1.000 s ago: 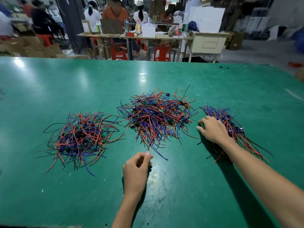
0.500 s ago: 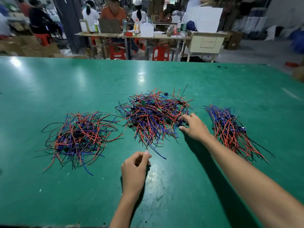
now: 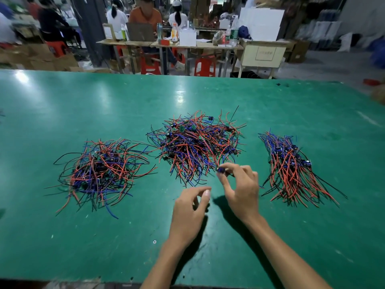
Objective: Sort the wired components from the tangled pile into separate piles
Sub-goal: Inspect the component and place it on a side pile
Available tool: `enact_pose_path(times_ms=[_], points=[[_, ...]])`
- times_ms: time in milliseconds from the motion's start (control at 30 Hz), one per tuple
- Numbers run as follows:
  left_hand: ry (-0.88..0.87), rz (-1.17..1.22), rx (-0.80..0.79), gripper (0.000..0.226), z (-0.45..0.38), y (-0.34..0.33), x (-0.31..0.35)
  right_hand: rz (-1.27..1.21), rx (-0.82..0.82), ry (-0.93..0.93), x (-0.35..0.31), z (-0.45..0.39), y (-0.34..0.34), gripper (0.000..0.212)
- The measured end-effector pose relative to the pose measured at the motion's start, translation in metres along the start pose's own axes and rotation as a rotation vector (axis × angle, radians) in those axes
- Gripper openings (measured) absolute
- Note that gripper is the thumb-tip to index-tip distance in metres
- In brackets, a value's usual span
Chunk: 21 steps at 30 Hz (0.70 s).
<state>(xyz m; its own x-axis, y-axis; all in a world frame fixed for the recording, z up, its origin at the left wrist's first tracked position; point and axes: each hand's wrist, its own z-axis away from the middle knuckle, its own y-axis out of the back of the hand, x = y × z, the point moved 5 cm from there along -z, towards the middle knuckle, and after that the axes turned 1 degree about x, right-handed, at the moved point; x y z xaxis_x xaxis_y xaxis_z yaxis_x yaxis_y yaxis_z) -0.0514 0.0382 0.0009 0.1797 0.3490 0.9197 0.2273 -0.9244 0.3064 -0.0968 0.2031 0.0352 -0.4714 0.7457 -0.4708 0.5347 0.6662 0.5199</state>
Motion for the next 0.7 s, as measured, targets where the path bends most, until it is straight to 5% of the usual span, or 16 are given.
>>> enact_pose_path(times_ms=[233, 333, 400, 533, 633, 700], points=[[0.234, 0.576, 0.043, 0.016, -0.006, 0.005, -0.004, -0.038, -0.111, 0.178, -0.017, 0.030, 0.003, 0.024], [0.318, 0.700, 0.135, 0.007, -0.004, 0.008, -0.010, -0.069, 0.001, 0.136, -0.020, 0.032, 0.010, 0.030], [0.348, 0.740, 0.187, 0.006, -0.004, 0.007, -0.013, -0.157, 0.052, 0.041, -0.022, 0.037, 0.013, 0.025], [0.355, 0.742, 0.181, 0.005, -0.004, 0.007, -0.014, -0.157, -0.282, -0.309, -0.020, 0.043, -0.010, 0.031], [0.310, 0.612, 0.062, 0.003, -0.002, 0.001, -0.009, -0.659, -0.248, -0.704, -0.013, 0.037, -0.020, 0.029], [0.298, 0.558, 0.016, 0.004, 0.001, -0.001, -0.008, -0.848, -0.217, -0.799, -0.010, 0.034, -0.022, 0.017]])
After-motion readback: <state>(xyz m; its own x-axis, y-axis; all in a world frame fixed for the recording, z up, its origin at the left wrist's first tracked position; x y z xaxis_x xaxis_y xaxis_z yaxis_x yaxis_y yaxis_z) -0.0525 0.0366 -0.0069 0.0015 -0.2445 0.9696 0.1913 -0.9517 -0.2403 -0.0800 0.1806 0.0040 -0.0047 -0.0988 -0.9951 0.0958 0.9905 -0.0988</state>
